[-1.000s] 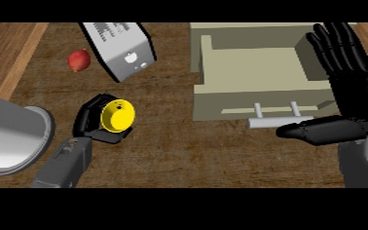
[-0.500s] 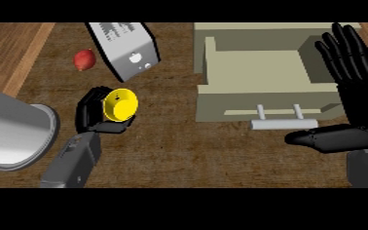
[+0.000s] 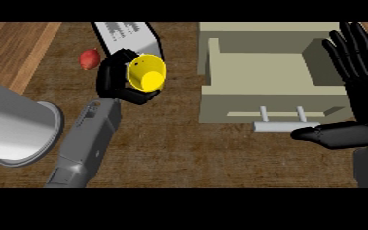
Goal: Pick up the cup, place it into the drawer and close the drawer
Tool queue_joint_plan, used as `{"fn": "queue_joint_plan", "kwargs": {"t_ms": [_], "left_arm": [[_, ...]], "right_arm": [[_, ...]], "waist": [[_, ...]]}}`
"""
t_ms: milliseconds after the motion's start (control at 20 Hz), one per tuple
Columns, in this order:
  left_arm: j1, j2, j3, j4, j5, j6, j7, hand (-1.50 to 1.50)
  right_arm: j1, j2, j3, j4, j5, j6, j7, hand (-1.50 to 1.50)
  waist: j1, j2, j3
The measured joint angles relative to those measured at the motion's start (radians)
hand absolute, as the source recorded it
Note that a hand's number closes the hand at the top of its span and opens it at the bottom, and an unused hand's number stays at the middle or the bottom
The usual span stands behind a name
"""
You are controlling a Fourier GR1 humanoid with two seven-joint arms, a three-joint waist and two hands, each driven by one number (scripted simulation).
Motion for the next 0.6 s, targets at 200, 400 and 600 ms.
{"fn": "queue_joint_plan", "kwargs": {"t_ms": [200,400,600], "left_arm": [[-0.07,-0.034,-0.046,-0.119,0.006,0.039,0.146,1.5],[-0.145,-0.052,-0.116,-0.212,0.03,0.116,0.296,1.5],[-0.258,-0.059,-0.185,-0.237,0.057,0.224,0.424,1.5]], "right_arm": [[0.014,-0.003,-0.007,-0.009,-0.003,0.004,-0.003,-1.5],[-0.007,0.015,0.01,0.01,0.02,-0.016,-0.008,-1.5],[-0.011,0.018,0.011,0.028,0.027,-0.014,-0.028,-1.5]], "waist": [[0.001,-0.001,0.0],[-0.001,0.0,0.0],[-0.013,0.003,0.0]]}}
